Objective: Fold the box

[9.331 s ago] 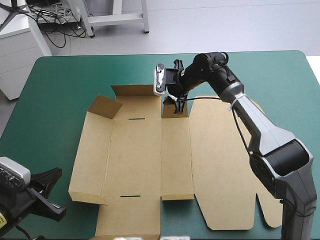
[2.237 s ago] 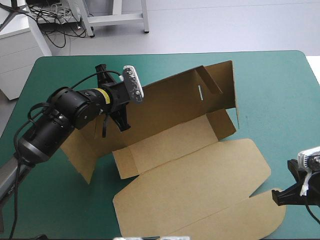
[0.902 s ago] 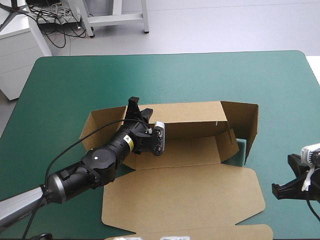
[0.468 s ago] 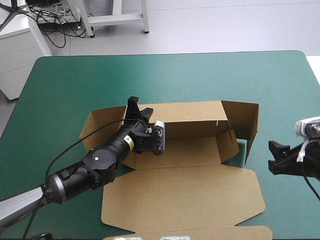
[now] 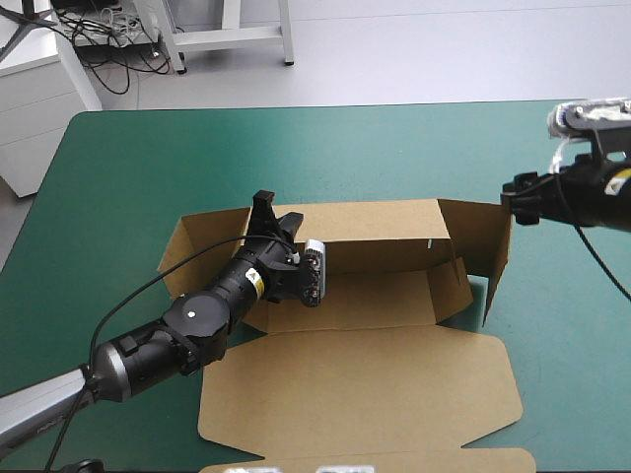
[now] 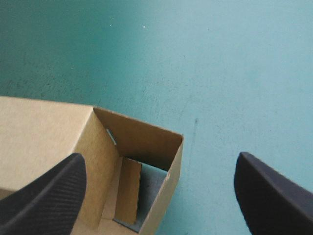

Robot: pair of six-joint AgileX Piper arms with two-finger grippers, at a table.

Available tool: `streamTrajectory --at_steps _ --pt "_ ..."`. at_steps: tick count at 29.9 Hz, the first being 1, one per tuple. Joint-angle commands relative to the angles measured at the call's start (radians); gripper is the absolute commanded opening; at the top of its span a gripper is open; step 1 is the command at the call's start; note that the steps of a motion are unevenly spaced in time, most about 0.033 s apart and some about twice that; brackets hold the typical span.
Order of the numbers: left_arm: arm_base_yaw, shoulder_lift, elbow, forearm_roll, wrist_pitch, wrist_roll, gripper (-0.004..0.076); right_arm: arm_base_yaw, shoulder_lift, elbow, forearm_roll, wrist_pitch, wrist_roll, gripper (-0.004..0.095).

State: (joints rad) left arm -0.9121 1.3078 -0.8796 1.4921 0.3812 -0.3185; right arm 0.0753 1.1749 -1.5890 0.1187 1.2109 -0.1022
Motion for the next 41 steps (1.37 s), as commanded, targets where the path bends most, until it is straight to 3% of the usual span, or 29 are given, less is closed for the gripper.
streamTrajectory --at_steps 1,7,13,19,26,35,41 --pt "-0.009 -0.034 -0.028 0.036 0.008 -0.019 -0.0010 -0.010 0.112 -0.127 -0.003 -0.037 0.004 0.0763" --pt "-0.009 -0.034 -0.028 0.029 0.010 -0.037 -0.0010 -0.010 0.316 -0.250 -0.005 0.007 0.010 0.0762" --pt "-0.009 -0.034 -0.028 0.027 0.013 -0.049 -0.0010 -0.011 0.429 -0.260 -0.012 -0.028 -0.007 0.0758" --pt "-0.009 -0.034 -0.028 0.027 0.027 -0.049 -0.0010 -0.011 0.506 -0.260 -0.004 0.031 -0.005 0.0758" --pt "-0.009 -0.034 -0.028 0.029 0.064 -0.049 -0.0010 -0.011 0.480 -0.219 0.036 0.043 0.001 0.0758" --pt "-0.009 -0.034 -0.028 0.029 0.061 -0.049 -0.0010 -0.011 0.364 -0.020 0.070 0.041 -0.051 0.0710" --pt "-0.009 -0.034 -0.028 0.029 0.061 -0.049 -0.0010 -0.011 0.264 0.123 0.124 -0.029 -0.111 0.0710"
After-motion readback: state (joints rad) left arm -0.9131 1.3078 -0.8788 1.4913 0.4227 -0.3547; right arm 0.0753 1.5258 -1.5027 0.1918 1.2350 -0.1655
